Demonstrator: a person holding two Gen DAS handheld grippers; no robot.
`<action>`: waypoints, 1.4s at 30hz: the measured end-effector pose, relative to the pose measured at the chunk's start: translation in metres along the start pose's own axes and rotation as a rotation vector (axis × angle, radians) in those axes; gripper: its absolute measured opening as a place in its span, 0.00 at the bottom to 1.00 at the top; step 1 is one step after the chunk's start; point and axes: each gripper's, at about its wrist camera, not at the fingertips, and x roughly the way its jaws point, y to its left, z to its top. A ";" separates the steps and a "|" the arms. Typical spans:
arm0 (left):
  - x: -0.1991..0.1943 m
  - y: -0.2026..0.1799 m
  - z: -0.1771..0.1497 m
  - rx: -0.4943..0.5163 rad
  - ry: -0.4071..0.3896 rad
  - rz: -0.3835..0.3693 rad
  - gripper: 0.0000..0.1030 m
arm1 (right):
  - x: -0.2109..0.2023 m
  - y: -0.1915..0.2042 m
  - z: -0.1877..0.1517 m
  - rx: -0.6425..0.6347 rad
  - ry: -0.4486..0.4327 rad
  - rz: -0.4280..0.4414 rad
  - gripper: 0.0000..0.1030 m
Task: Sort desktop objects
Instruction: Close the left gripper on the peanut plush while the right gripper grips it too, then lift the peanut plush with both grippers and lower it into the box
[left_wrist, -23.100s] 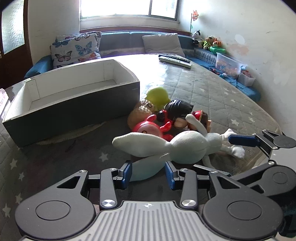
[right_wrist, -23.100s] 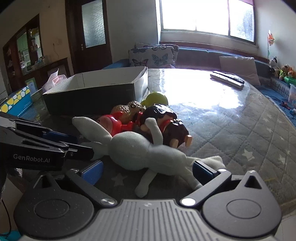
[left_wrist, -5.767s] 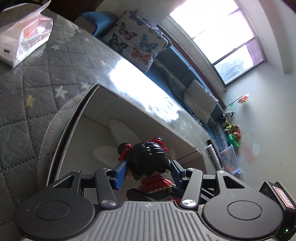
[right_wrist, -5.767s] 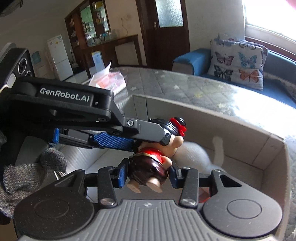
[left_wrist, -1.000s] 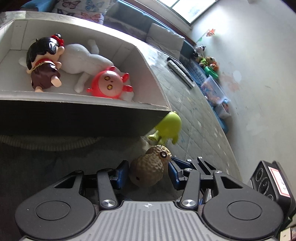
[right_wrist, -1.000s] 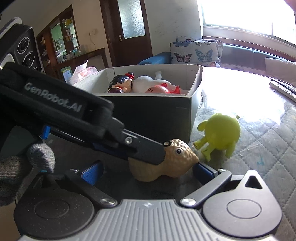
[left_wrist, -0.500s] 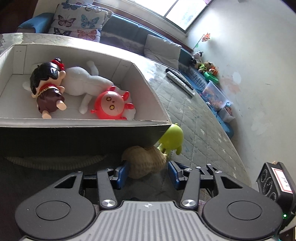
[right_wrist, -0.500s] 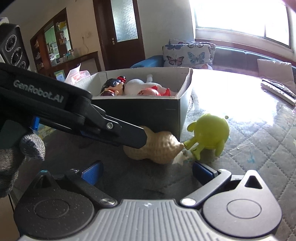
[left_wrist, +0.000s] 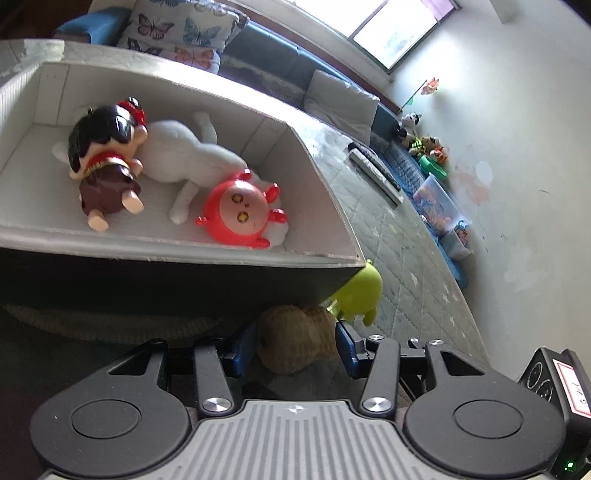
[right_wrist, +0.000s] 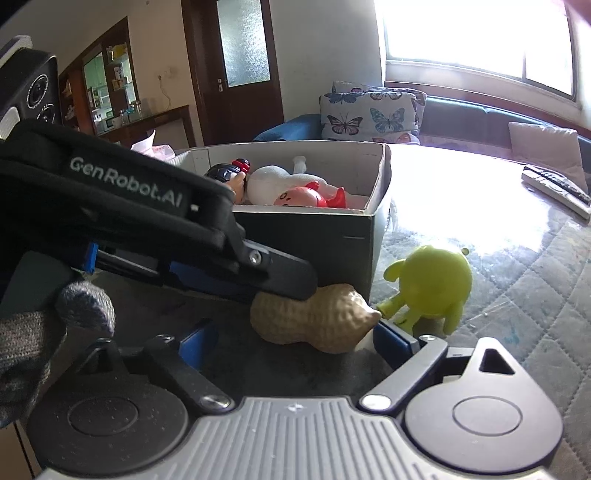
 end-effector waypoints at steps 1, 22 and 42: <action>0.000 0.000 -0.001 0.000 0.003 -0.005 0.48 | -0.001 -0.001 0.000 0.003 -0.002 -0.003 0.86; -0.003 -0.010 -0.002 0.051 -0.009 0.003 0.48 | -0.015 -0.014 -0.009 -0.002 -0.002 -0.005 0.73; 0.001 -0.001 -0.005 0.012 0.028 -0.029 0.40 | -0.018 -0.004 -0.007 -0.022 -0.019 -0.037 0.69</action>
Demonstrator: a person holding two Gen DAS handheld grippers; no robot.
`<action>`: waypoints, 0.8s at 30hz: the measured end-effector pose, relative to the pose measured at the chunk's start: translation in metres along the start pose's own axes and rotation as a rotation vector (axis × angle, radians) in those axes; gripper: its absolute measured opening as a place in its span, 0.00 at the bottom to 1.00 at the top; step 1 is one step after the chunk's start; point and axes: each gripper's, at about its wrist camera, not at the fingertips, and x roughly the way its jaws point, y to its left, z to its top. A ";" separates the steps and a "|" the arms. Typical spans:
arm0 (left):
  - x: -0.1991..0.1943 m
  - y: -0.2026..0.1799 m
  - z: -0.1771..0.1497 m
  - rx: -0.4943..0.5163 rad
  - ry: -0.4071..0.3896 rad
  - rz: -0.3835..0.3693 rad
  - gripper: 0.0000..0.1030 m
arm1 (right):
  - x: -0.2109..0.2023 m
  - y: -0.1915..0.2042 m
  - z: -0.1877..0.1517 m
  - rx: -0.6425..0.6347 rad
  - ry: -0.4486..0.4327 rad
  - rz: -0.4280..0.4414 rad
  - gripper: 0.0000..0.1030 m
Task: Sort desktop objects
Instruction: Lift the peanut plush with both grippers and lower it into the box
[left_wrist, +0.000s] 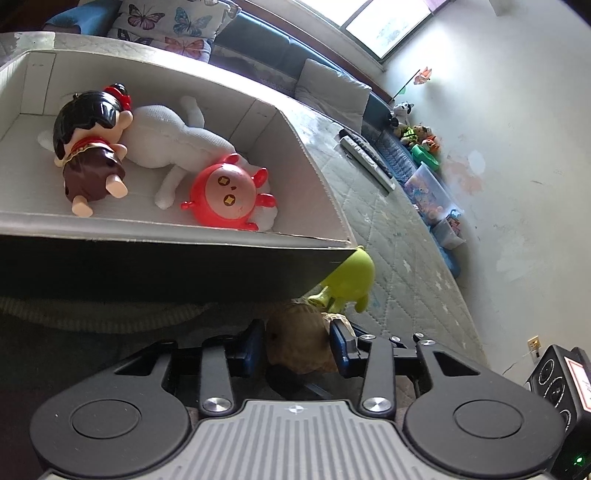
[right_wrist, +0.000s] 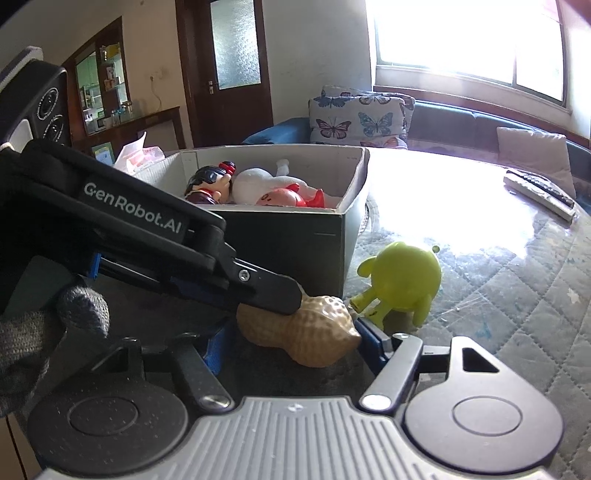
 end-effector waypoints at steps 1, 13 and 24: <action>-0.003 -0.002 -0.001 0.003 -0.006 -0.002 0.40 | -0.003 0.002 0.001 -0.009 -0.005 -0.001 0.69; -0.052 -0.015 0.025 0.021 -0.157 -0.022 0.40 | -0.019 0.018 0.050 -0.123 -0.116 0.023 0.68; -0.051 0.035 0.077 -0.086 -0.223 0.007 0.40 | 0.040 0.026 0.106 -0.173 -0.091 0.090 0.68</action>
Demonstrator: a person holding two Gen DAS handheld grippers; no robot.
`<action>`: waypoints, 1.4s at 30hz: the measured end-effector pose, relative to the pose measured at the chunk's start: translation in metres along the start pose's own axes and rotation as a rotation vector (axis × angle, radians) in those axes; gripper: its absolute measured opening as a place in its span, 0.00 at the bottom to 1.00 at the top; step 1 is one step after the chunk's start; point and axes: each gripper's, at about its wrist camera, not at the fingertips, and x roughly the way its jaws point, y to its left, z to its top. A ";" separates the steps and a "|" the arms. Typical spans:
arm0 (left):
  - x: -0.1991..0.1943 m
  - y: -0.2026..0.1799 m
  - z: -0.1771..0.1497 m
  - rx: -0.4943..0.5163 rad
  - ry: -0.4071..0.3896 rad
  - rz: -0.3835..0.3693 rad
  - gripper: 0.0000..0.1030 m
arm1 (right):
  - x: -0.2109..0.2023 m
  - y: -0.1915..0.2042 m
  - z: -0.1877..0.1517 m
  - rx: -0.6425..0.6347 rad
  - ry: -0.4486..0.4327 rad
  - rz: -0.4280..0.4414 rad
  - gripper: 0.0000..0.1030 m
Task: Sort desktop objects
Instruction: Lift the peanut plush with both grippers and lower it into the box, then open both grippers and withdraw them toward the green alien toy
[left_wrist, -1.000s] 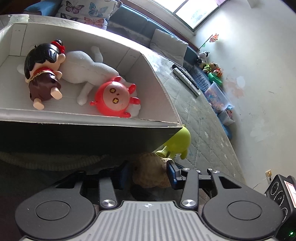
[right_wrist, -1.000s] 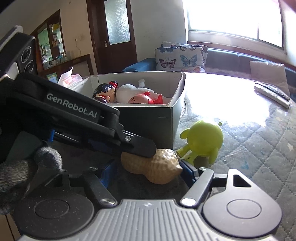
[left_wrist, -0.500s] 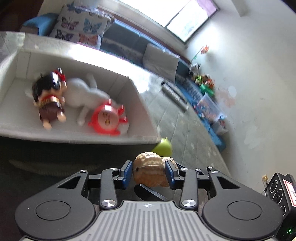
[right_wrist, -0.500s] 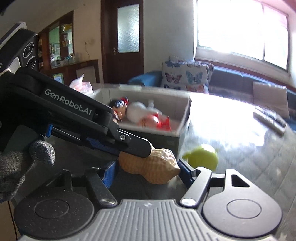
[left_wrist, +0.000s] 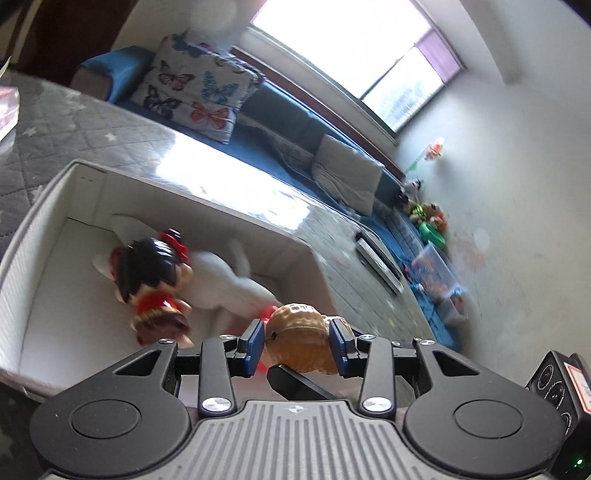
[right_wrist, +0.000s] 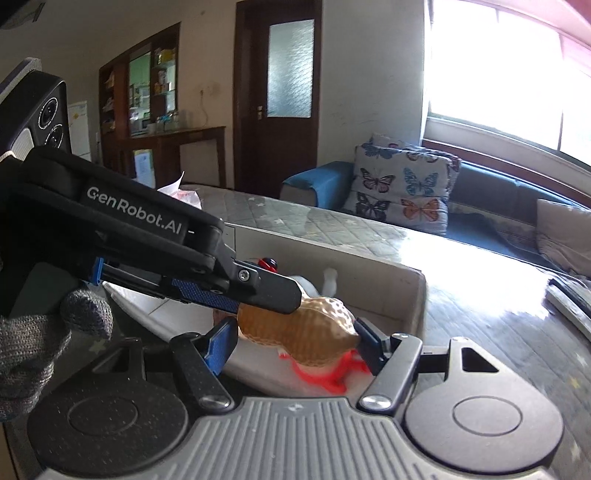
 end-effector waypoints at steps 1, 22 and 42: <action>0.003 0.006 0.004 -0.016 -0.001 0.000 0.40 | 0.010 0.001 0.004 -0.009 0.007 0.006 0.68; 0.047 0.035 0.009 -0.051 0.054 0.058 0.39 | 0.071 -0.006 0.004 -0.082 0.142 0.029 0.68; 0.034 0.019 0.000 -0.023 0.028 0.072 0.39 | 0.022 -0.012 -0.005 0.005 0.046 0.006 0.84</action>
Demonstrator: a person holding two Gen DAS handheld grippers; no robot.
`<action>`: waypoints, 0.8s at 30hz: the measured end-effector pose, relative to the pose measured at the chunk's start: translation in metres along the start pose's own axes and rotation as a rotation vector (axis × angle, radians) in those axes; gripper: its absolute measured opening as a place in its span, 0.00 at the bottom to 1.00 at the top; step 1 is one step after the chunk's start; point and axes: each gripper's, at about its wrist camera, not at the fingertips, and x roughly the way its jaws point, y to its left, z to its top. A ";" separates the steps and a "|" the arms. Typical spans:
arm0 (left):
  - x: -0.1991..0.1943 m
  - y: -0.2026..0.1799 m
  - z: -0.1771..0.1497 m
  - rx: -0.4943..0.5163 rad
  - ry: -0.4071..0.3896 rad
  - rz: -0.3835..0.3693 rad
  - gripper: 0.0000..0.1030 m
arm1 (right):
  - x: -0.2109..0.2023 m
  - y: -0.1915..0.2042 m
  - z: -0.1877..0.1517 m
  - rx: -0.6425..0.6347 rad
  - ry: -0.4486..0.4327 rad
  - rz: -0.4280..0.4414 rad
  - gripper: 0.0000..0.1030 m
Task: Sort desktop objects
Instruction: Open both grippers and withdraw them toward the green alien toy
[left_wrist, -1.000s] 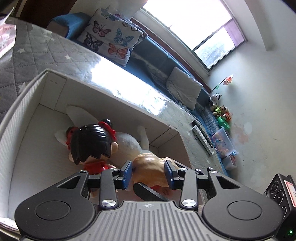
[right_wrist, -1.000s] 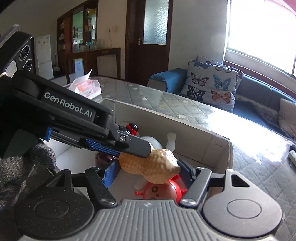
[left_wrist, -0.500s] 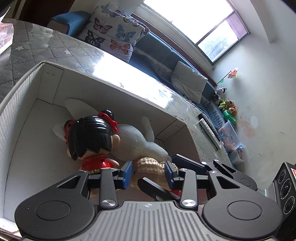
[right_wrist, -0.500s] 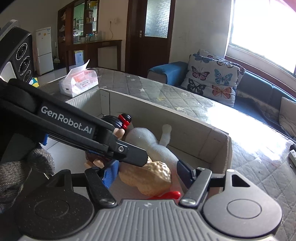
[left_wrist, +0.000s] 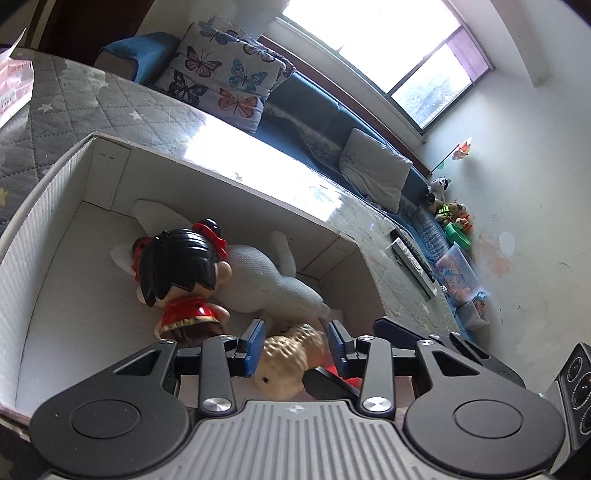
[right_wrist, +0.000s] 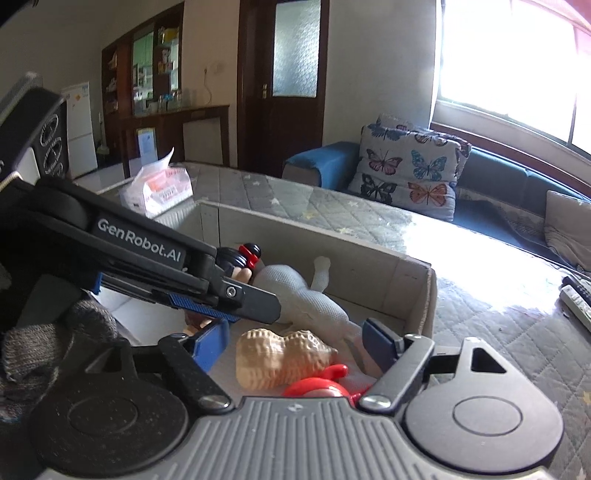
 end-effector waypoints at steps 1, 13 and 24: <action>-0.002 -0.002 -0.002 0.005 -0.001 -0.001 0.39 | -0.004 0.000 -0.001 0.008 -0.007 0.000 0.85; -0.025 -0.033 -0.032 0.082 -0.021 -0.020 0.39 | -0.054 0.003 -0.031 0.049 -0.048 -0.041 0.96; -0.046 -0.057 -0.062 0.164 -0.060 -0.031 0.39 | -0.082 -0.007 -0.066 0.109 -0.037 -0.084 1.00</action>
